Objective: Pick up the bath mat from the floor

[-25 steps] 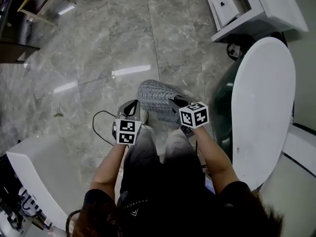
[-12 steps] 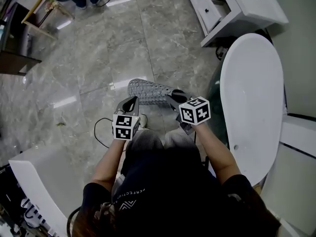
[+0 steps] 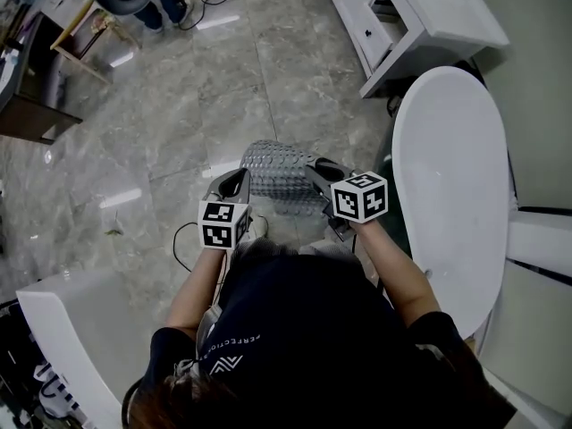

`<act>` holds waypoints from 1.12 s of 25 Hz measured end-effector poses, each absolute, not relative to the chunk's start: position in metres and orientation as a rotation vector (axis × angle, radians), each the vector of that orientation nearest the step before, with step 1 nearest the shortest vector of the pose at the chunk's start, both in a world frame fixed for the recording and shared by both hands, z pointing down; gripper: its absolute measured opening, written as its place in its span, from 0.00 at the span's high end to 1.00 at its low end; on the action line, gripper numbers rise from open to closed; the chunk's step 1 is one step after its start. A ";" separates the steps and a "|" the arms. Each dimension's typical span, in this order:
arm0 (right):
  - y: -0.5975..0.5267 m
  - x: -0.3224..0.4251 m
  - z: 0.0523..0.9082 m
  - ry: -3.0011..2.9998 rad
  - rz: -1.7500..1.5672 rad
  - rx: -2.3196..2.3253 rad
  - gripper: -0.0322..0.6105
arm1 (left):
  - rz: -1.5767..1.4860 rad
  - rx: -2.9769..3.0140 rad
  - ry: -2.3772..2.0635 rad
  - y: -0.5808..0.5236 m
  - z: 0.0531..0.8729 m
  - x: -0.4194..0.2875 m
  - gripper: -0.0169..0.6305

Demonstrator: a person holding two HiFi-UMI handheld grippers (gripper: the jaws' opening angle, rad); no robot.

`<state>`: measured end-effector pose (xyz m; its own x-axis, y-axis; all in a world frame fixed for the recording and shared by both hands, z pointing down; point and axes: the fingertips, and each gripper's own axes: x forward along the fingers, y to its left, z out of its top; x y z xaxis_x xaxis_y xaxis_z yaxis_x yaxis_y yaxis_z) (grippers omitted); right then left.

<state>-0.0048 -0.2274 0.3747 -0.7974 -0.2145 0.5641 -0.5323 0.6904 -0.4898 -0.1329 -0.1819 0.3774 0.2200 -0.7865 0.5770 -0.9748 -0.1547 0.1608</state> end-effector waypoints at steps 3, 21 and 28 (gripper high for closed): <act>-0.227 0.000 0.366 -2.443 0.904 0.602 0.93 | 0.479 2.007 -1.633 -0.180 0.368 -0.135 0.97; -0.207 0.001 0.346 -2.466 0.919 0.698 0.93 | 0.423 2.000 -1.663 -0.161 0.346 -0.144 0.97; -0.205 0.011 0.348 -2.460 0.957 0.739 0.93 | 0.427 2.014 -1.644 -0.161 0.344 -0.134 0.97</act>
<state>0.0108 -0.2055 0.3478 -0.7812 -0.3286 0.5308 -0.6009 0.6262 -0.4968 -0.1339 -0.1607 0.3438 0.2208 -0.8155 0.5350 -0.9728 -0.1445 0.1813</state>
